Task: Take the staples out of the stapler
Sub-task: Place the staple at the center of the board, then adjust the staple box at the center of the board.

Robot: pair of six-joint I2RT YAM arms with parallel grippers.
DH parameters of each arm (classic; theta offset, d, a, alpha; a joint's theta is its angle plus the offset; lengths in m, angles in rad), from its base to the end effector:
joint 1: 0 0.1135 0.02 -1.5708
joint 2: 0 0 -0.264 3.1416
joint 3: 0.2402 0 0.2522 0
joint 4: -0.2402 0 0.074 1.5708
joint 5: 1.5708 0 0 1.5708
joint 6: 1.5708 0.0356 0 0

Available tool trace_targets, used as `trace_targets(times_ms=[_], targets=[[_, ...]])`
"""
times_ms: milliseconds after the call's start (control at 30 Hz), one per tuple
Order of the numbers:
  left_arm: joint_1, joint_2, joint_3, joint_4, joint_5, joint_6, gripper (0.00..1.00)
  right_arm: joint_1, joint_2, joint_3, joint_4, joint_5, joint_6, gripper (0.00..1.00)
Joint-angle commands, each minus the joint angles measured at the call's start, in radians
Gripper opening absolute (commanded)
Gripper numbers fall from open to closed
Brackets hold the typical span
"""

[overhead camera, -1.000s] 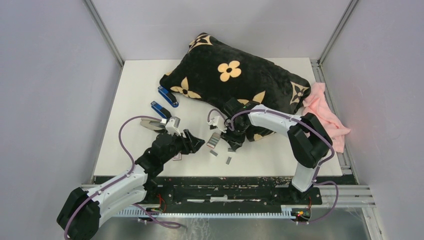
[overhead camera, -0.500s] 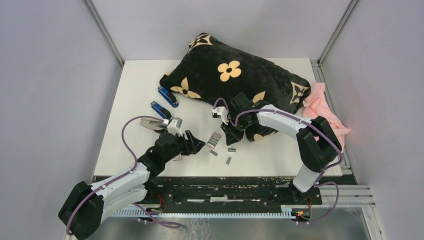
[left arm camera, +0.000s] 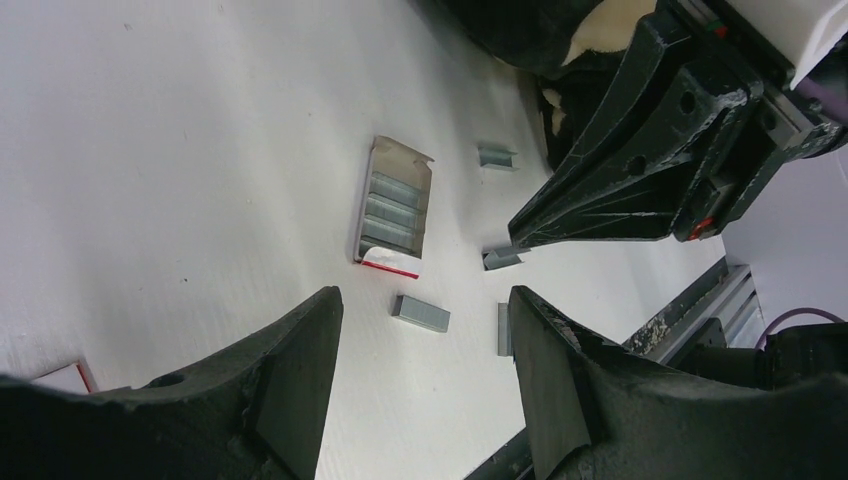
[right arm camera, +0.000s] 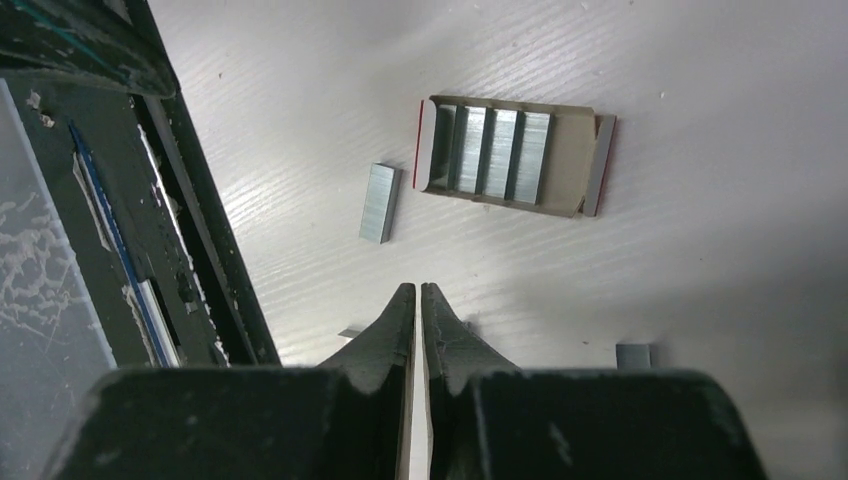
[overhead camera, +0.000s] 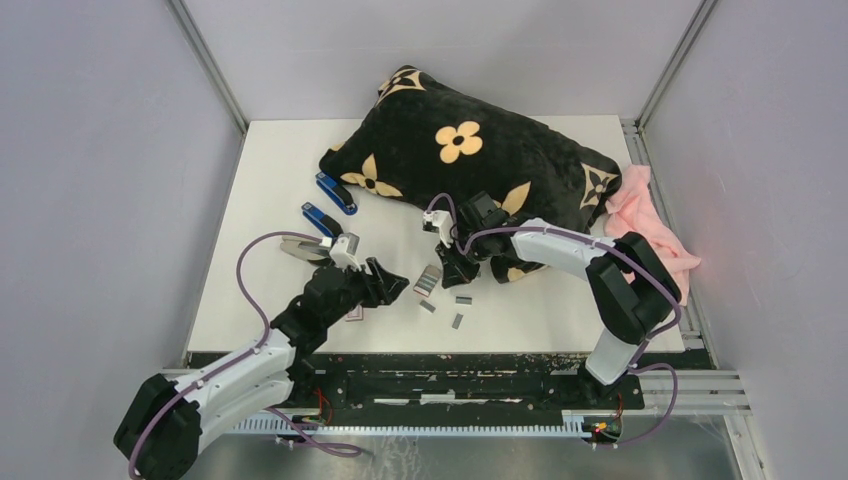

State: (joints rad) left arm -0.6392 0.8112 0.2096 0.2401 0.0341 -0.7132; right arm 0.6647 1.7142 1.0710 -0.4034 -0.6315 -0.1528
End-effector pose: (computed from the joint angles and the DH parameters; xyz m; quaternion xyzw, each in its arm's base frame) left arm 0.1410 -0.1063 0.1770 -0.0207 0.8224 -0.3667 0.4345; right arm 0.2556 0.2270 0.1869 -0.4387 0.8105 0.3525 0.1623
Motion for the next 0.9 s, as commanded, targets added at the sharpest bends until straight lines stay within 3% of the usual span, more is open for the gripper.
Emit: trace_targets(times_ms=[0, 867], targets=[[-0.001, -0.028, 0.007, 0.023, -0.033, 0.027, 0.69, 0.038, 0.014, 0.005, 0.088, 0.061, 0.038, 0.09], [-0.001, -0.093, 0.013, -0.045, -0.056, 0.046, 0.69, 0.148, 0.154, 0.059, 0.116, 0.234, 0.119, 0.04]])
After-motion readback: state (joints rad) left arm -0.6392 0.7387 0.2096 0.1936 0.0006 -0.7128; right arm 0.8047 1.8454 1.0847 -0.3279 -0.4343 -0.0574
